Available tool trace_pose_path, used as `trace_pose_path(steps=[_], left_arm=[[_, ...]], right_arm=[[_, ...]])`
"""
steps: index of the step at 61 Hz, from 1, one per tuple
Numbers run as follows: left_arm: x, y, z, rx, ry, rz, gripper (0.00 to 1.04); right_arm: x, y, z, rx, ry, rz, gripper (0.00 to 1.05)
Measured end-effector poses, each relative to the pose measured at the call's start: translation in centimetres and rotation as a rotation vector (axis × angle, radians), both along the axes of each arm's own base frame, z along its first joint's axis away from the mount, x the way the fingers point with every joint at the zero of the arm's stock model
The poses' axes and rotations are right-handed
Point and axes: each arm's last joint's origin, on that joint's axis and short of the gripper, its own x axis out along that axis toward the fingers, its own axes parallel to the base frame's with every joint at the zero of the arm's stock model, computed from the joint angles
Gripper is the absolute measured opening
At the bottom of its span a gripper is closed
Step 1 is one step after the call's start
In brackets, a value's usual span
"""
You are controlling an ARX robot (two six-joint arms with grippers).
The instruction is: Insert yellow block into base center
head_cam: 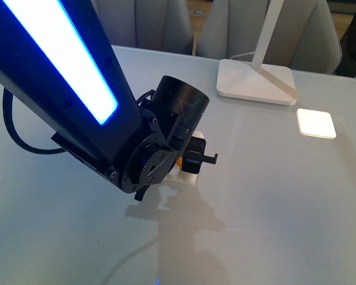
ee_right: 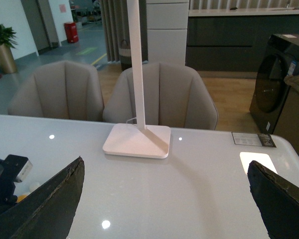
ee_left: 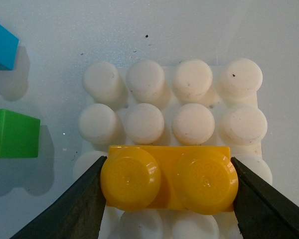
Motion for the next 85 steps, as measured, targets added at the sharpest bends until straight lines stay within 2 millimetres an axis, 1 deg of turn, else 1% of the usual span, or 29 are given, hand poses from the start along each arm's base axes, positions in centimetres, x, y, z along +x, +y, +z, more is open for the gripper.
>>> trace_pose_path(steps=[17,47,85], left_arm=[[-0.3,0.2,-0.5,-0.037,-0.027,0.002,0.63],[-0.8,0.1,-1.4,-0.018,-0.068,-0.024,0.62],[-1.0,0.3,-2.3,-0.031,-0.099,-0.018,0.62]], right_arm=[[0.0,0.0,0.0,0.0,0.0,0.0,0.96],[0.0,0.0,0.0,0.0,0.0,0.0,0.96],[0.0,0.0,0.0,0.0,0.0,0.0,0.96]])
